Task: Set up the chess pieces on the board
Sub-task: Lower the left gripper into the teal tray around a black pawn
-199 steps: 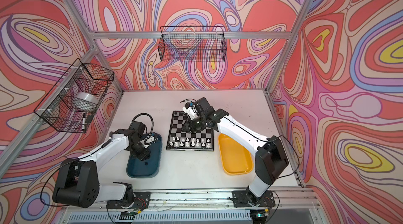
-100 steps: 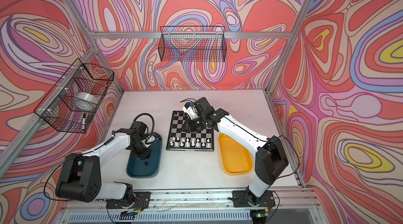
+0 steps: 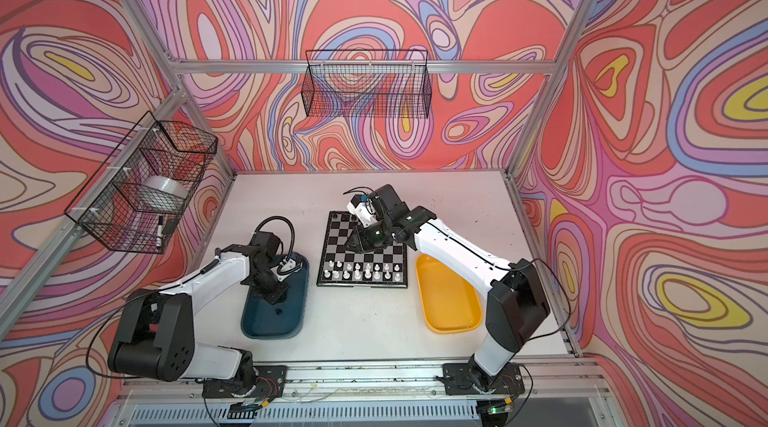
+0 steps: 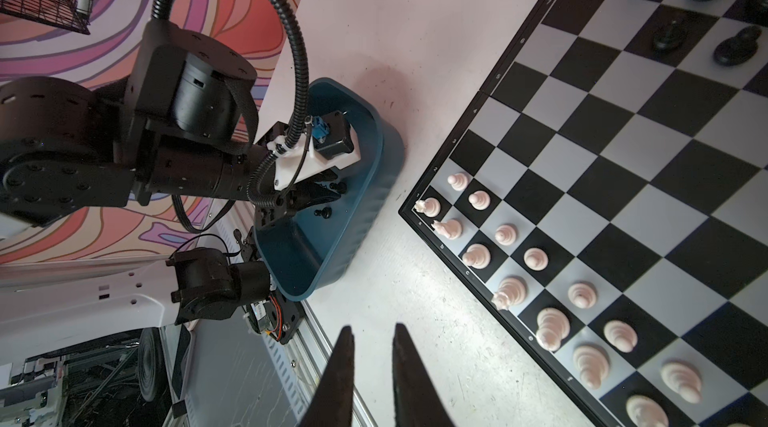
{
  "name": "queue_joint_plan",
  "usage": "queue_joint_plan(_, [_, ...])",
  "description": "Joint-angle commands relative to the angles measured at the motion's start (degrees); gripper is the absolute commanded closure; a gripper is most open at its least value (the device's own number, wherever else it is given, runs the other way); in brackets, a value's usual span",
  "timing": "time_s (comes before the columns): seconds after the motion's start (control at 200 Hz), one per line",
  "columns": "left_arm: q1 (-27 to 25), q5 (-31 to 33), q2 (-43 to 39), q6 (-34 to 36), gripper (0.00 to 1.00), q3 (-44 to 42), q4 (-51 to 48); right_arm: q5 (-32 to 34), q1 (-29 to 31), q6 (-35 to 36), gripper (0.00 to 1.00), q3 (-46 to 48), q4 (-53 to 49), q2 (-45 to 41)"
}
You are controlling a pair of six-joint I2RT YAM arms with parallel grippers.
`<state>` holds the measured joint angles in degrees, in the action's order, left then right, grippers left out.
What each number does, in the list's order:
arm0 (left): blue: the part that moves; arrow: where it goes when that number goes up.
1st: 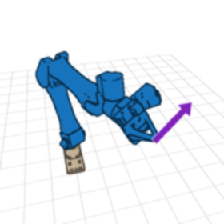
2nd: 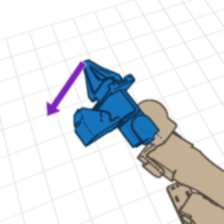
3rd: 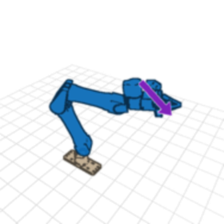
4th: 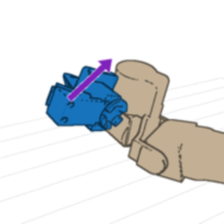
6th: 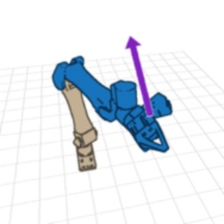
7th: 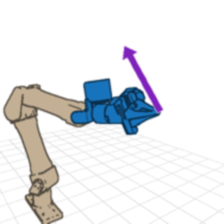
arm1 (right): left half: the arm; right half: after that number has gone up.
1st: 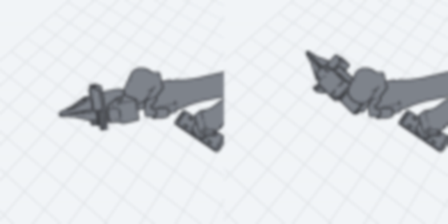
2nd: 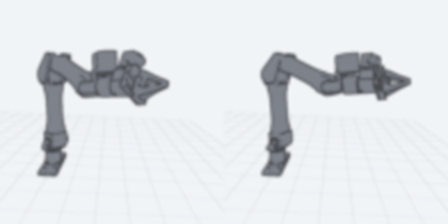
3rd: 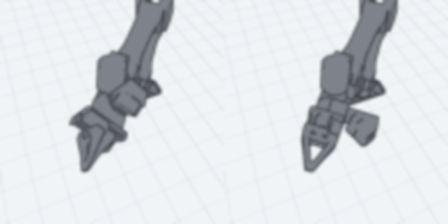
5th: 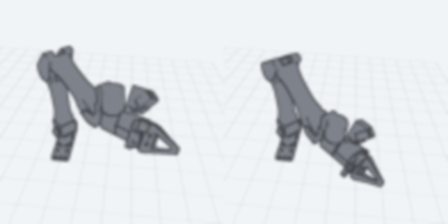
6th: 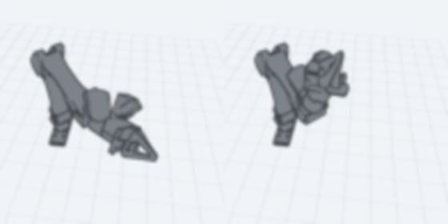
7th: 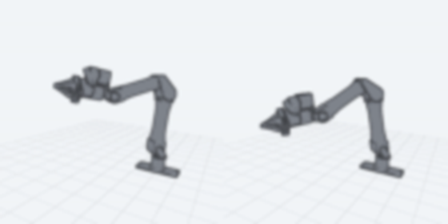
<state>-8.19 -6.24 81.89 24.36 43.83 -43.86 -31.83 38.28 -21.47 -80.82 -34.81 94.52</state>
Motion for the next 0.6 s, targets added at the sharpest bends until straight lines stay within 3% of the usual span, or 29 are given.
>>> queue_joint_plan(0.0, [0.3,-1.0,-0.1,-0.7,0.73,1.2,-0.1,-0.5,0.0,0.9,0.82,-1.0,-0.7,-0.6])
queue_joint_plan(0.596, [0.3,-1.1,-1.7,-1.4,0.76,1.2,0.1,-0.2,0.0,0.3,0.82,1.2,0.4,-2.1])
